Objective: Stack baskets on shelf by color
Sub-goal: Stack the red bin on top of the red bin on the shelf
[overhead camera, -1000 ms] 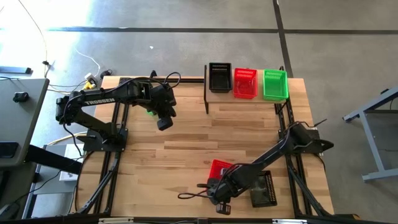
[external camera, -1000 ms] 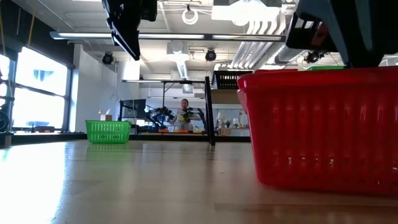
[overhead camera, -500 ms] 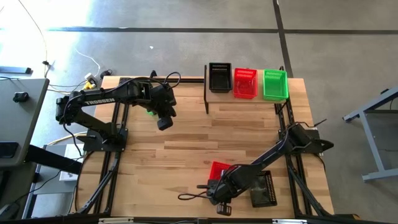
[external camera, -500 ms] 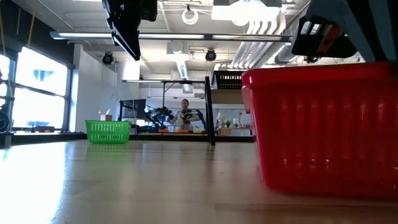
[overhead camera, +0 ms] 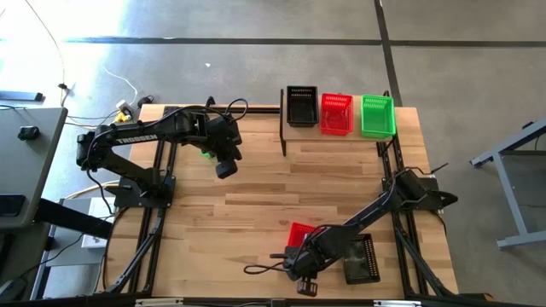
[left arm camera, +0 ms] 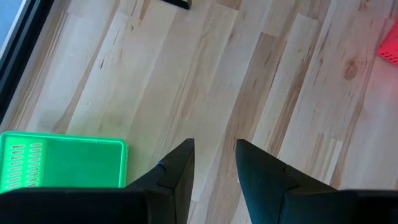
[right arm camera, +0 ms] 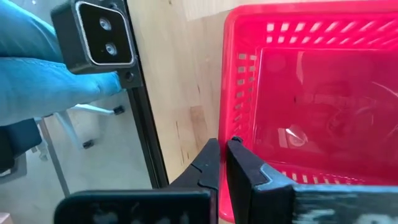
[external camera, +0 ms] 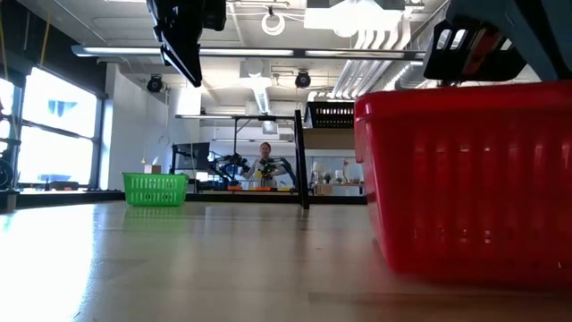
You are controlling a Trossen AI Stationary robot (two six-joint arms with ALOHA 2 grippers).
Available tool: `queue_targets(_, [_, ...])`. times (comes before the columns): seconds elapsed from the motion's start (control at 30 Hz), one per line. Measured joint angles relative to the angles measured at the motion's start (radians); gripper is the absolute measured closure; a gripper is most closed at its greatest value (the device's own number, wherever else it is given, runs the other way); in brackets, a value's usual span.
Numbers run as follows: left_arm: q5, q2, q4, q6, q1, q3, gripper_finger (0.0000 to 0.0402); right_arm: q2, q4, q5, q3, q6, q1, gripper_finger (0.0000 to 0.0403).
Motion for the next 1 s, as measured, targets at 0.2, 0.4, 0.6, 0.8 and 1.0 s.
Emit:
queue_targets(0.2, [0.000, 0.000, 0.000, 0.000, 0.000, 0.000, 0.0294, -0.012, 0.010, 0.007, 0.000, 0.003, 0.000, 0.0402])
queue_targets(0.4, [0.000, 0.000, 0.000, 0.000, 0.000, 0.000, 0.0294, -0.036, 0.009, 0.039, 0.000, 0.007, 0.000, 0.0403])
queue_targets(0.6, [0.000, 0.000, 0.000, 0.000, 0.000, 0.000, 0.0294, -0.073, 0.006, 0.074, 0.000, 0.007, 0.000, 0.0403])
queue_targets(0.8, [0.000, 0.000, 0.001, 0.001, 0.000, 0.000, 0.0294, -0.129, -0.032, 0.163, 0.001, 0.008, 0.000, 0.0403])
queue_targets(1.0, [0.000, 0.000, 0.007, 0.009, 0.001, 0.000, 0.0294, -0.173, -0.051, 0.222, 0.001, 0.007, -0.004, 0.0402])
